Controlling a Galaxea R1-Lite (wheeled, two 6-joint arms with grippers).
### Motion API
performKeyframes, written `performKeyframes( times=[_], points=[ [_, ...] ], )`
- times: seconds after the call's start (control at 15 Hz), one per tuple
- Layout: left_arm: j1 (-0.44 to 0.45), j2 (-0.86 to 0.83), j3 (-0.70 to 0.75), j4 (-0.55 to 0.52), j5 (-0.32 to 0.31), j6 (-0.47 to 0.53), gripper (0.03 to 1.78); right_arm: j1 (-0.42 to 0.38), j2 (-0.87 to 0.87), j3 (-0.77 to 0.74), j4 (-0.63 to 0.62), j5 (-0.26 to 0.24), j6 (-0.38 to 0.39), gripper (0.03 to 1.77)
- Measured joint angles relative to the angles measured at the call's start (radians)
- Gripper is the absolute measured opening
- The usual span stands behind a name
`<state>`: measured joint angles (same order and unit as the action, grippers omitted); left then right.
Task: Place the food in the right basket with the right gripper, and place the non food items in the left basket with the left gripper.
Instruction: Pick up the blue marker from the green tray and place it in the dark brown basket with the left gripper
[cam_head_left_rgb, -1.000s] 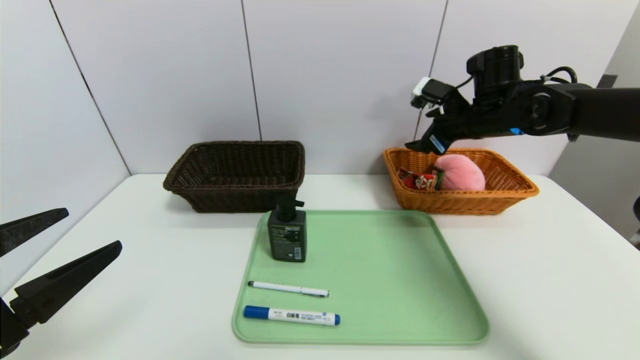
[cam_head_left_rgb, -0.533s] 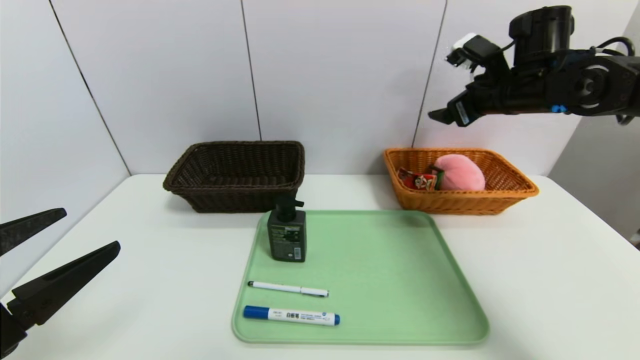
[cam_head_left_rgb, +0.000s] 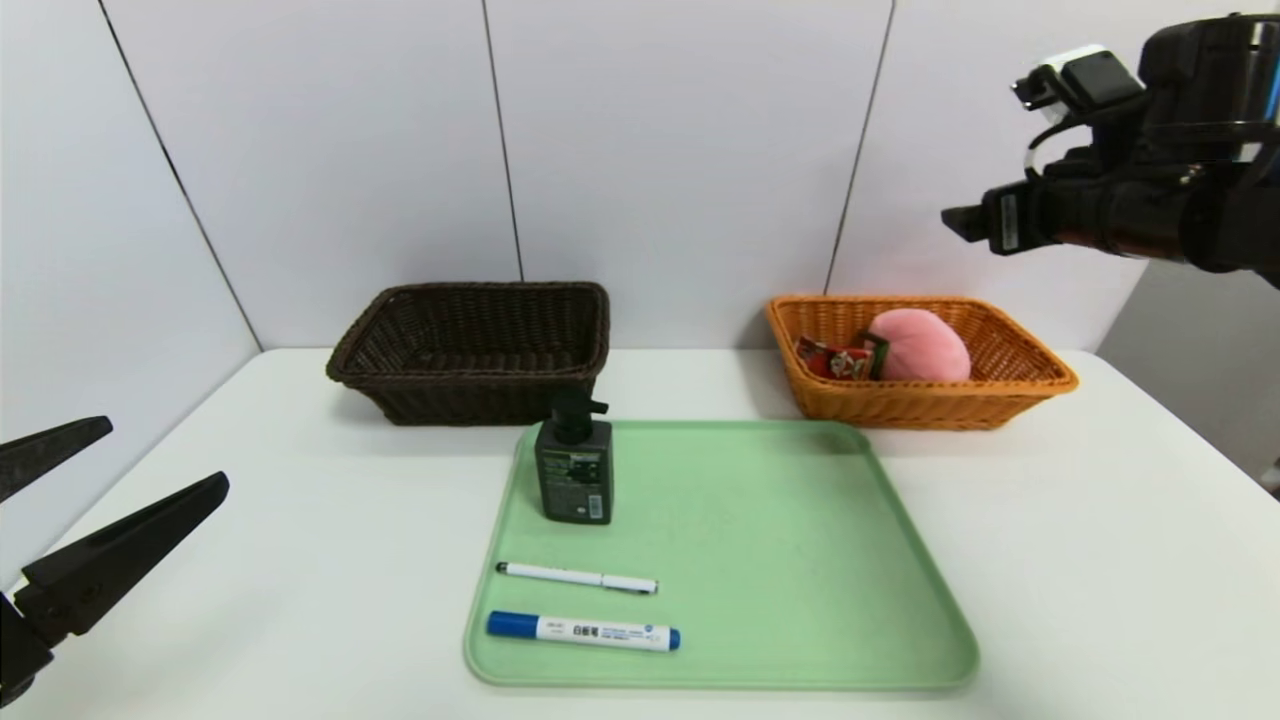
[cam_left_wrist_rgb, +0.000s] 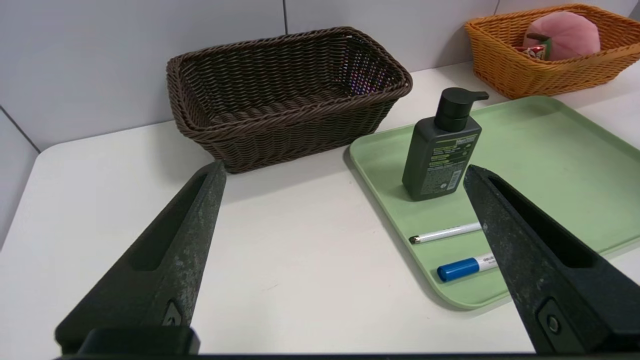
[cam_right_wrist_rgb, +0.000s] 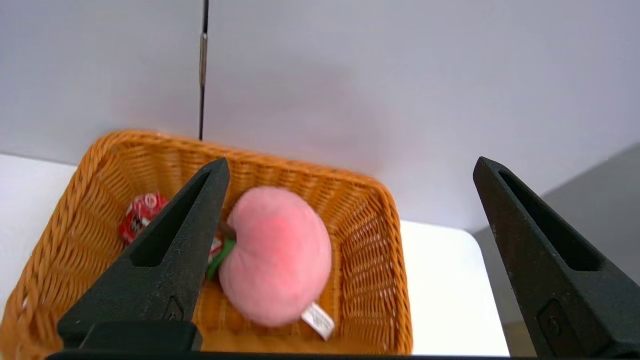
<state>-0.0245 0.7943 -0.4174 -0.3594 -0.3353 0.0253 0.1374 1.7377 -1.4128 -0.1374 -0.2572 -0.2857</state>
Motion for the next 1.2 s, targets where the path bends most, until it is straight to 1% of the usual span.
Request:
performKeyframes(
  times=[0.27,0.53,0.73,0.93,1.07,1.2],
  points=[
    [0.000,-0.001,0.003,0.001,0.010,-0.002,1.69,-0.026,-0.241,0.331,-0.129,-0.019,0.008,1.69],
    [0.000,0.015,-0.008,-0.006,0.007,-0.002,1.69,-0.042,-0.473,0.580,-0.165,-0.028,0.039,1.69],
    [-0.002,0.042,-0.026,-0.010,0.003,0.000,1.69,-0.096,-0.574,0.673,-0.169,-0.026,0.044,1.69],
    [-0.033,0.057,-0.036,-0.004,-0.001,0.013,1.69,-0.121,-0.634,0.734,-0.170,-0.022,0.045,1.69],
    [-0.069,0.074,-0.050,-0.001,-0.024,0.040,1.69,-0.124,-0.655,0.760,-0.170,-0.020,0.045,1.69],
    [-0.118,0.099,-0.044,-0.003,-0.057,0.046,1.69,-0.125,-0.672,0.788,-0.170,-0.019,0.042,1.69]
  ],
)
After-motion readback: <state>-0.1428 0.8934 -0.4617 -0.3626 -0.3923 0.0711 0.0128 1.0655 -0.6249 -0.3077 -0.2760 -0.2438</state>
